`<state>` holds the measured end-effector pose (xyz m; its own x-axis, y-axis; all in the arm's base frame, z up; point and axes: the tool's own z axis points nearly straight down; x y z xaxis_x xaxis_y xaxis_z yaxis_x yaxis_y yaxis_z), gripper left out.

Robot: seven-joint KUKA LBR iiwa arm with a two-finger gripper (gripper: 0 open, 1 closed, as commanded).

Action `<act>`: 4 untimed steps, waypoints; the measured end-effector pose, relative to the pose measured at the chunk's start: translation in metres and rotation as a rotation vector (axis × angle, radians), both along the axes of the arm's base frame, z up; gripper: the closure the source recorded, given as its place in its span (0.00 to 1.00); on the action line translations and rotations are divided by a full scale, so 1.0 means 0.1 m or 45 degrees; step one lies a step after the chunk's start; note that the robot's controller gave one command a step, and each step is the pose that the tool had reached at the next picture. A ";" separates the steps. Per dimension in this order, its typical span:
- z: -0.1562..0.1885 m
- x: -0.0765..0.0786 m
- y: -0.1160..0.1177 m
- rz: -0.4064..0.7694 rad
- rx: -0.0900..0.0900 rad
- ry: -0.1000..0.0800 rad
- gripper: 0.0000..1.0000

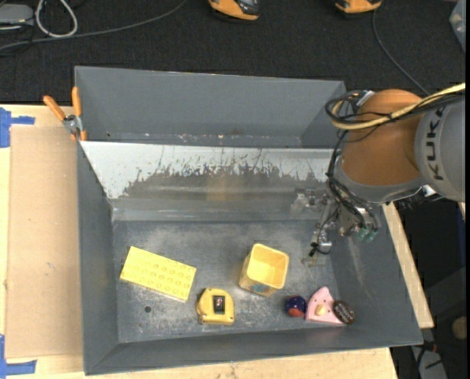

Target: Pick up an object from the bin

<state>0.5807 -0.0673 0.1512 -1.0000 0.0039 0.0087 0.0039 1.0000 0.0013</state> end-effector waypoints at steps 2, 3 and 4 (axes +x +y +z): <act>-0.85 -0.20 0.47 0.036 0.001 0.004 0.00; -0.09 -0.23 0.56 -0.080 -0.003 -0.030 0.00; -0.53 -0.07 1.05 0.177 0.003 0.002 0.00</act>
Offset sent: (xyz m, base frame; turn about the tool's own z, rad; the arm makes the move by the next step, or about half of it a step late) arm -0.0181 0.0444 -0.0812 -0.0247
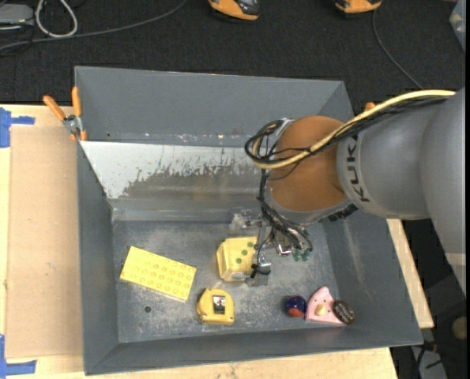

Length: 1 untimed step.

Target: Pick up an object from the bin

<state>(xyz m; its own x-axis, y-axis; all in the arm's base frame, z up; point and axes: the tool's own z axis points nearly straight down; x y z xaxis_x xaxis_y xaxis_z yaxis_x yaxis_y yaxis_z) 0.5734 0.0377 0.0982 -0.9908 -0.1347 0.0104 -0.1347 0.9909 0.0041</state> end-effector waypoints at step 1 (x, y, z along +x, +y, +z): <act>-0.27 0.16 -0.04 0.070 -0.004 -0.026 0.00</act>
Offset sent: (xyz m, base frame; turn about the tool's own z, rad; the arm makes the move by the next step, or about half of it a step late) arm 0.0037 -0.0089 -0.0282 0.0284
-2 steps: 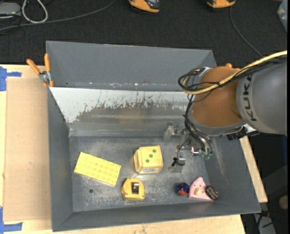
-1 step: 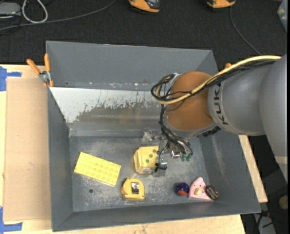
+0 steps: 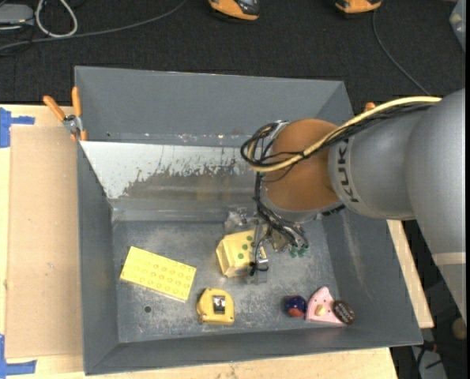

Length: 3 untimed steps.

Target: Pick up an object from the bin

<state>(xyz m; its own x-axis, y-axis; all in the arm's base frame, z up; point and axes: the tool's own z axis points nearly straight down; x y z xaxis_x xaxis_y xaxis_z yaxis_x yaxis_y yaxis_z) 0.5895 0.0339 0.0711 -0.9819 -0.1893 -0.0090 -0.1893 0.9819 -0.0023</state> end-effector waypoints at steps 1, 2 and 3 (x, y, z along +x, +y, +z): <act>0.01 -0.10 -0.04 -0.103 0.006 0.009 1.00; 0.03 -0.11 -0.04 -0.102 0.005 0.010 1.00; 0.36 -0.13 -0.04 -0.100 0.005 0.018 1.00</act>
Offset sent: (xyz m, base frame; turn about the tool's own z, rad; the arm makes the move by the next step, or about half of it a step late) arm 0.0000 0.0000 0.0000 0.0000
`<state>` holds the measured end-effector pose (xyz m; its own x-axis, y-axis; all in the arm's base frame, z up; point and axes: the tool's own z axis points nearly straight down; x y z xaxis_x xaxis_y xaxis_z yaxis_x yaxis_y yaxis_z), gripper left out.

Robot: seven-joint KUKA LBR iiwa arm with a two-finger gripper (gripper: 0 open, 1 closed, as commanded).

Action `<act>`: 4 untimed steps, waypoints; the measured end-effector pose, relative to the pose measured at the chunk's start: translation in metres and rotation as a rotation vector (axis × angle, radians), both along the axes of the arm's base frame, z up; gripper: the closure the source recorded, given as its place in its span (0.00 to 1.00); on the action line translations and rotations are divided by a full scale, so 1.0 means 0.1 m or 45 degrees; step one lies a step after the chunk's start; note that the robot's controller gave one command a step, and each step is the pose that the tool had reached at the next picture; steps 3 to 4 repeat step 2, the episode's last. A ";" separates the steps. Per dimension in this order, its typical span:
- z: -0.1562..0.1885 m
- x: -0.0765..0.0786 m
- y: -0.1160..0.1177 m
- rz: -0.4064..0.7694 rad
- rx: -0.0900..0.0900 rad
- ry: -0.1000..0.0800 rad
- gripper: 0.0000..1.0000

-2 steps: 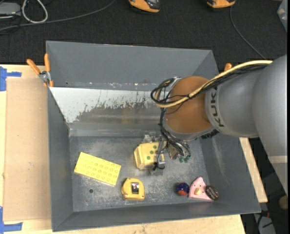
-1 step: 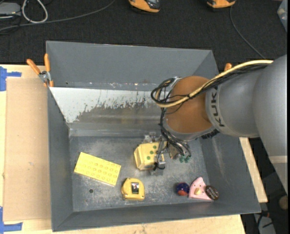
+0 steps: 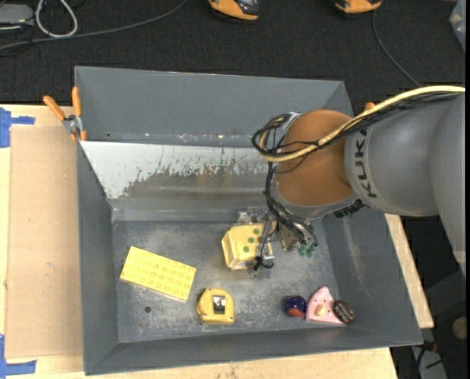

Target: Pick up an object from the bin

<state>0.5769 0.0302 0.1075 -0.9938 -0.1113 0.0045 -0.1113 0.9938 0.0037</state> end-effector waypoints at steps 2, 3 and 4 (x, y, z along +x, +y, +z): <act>0.65 0.01 0.01 0.003 0.000 -0.005 1.00; 0.65 0.01 0.01 0.003 0.000 -0.005 1.00; 0.65 0.01 0.01 0.003 0.000 -0.005 1.00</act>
Offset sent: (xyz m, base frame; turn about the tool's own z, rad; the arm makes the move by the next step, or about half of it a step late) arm 0.0014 0.0005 0.0875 -0.0008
